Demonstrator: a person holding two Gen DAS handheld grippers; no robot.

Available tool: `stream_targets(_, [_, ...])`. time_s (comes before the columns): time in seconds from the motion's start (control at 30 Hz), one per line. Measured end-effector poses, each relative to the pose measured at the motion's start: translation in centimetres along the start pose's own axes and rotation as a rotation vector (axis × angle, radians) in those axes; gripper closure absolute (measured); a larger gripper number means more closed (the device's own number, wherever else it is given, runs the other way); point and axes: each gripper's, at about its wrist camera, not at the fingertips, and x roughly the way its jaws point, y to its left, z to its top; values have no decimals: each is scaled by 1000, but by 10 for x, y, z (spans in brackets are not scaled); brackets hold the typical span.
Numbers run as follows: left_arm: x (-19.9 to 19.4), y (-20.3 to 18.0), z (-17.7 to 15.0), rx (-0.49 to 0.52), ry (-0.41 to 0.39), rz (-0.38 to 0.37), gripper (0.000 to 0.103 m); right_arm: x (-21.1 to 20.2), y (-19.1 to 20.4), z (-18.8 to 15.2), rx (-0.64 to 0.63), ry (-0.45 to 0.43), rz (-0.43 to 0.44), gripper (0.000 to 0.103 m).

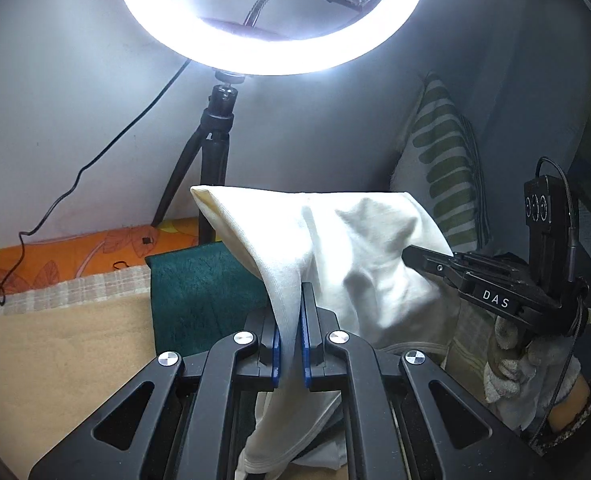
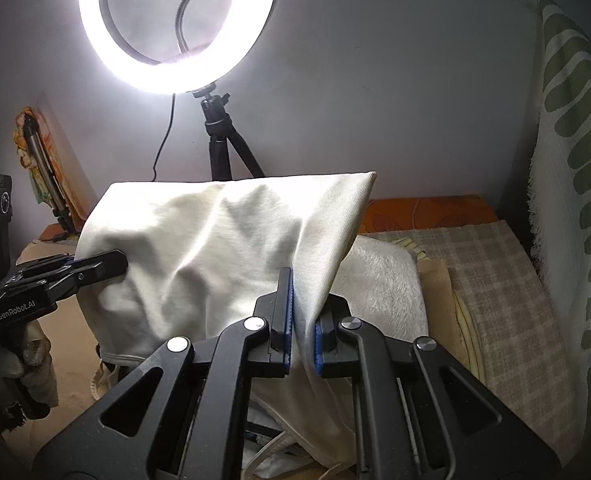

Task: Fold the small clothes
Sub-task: 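Lift the folded tank top with both grippers and carry it onto the clothes stack, then open both grippers to release the tank top on the stack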

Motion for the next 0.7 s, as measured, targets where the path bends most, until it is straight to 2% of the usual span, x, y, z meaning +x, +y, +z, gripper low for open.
stream_targets(0.17, [9, -4, -1, 39, 4, 61, 97, 18, -5, -4, -2, 19, -23, 94])
stream_targets(0.3, [11, -8, 0, 67, 14, 128, 94, 31, -6, -5, 11, 44, -92, 93])
stream_targets(0.37, [12, -10, 1, 88, 24, 171, 91, 31, -7, -6, 21, 48, -133, 83])
stream_targets(0.43, [8, -13, 2, 104, 22, 195, 91, 26, -8, -5, 24, 41, -149, 76])
stream_targets(0.47, [6, -14, 2, 106, 20, 198, 89, 21, -9, -5, 32, 33, -146, 73])
stream_targets(0.5, [2, -16, 4, 107, 16, 202, 79, 17, -9, -4, 38, 28, -140, 73])
stream_targets(0.57, [-6, -18, 6, 104, 0, 206, 69, 7, -9, -3, 44, 17, -134, 72])
stream_targets(0.7, [-25, -26, 9, 105, -15, 193, 69, -17, -4, -1, 44, 0, -144, 72])
